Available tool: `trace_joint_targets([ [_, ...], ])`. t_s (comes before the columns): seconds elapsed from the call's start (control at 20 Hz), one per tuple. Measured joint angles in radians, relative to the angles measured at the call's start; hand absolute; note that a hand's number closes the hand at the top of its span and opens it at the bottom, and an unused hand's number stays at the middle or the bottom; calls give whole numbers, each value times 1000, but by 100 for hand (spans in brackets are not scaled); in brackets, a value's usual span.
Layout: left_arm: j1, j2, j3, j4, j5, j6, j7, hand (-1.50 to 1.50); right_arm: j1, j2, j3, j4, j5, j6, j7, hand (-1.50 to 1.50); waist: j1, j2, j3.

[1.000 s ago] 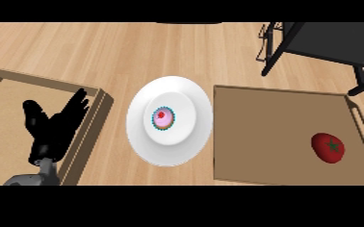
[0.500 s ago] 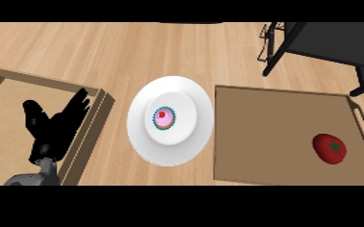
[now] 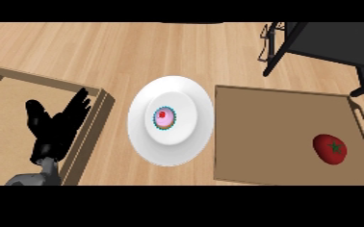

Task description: Pick the bell pepper from the tray and place it in the tiered shelf

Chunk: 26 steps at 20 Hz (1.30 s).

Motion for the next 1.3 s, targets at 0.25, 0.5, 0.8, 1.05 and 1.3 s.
trace_joint_targets([
  [0.25, 2, 4, 8, 3, 9, -1, 4, 0, -20, -4, 12, 52, 30, -2, -26, 150, -5, -1, -1],
  [0.5, 2, 5, 7, 5, 13, -7, -3, 0, -48, 11, -84, 99, -33, -95, 4, -150, -5, -1, 1],
  [0.8, 5, 8, 6, 6, 6, 5, 3, 0, -83, 5, -197, 132, -131, -124, 6, -150, -10, -3, 1],
  [1.05, 9, 8, 2, -5, 10, 3, 15, 0, -117, -14, -288, 149, -213, -150, 19, -150, -10, -2, -2],
  [1.3, 10, 9, 5, -7, 15, -4, 8, 0, -125, -72, -346, 157, -246, -227, 22, -150, -10, 0, -2],
])
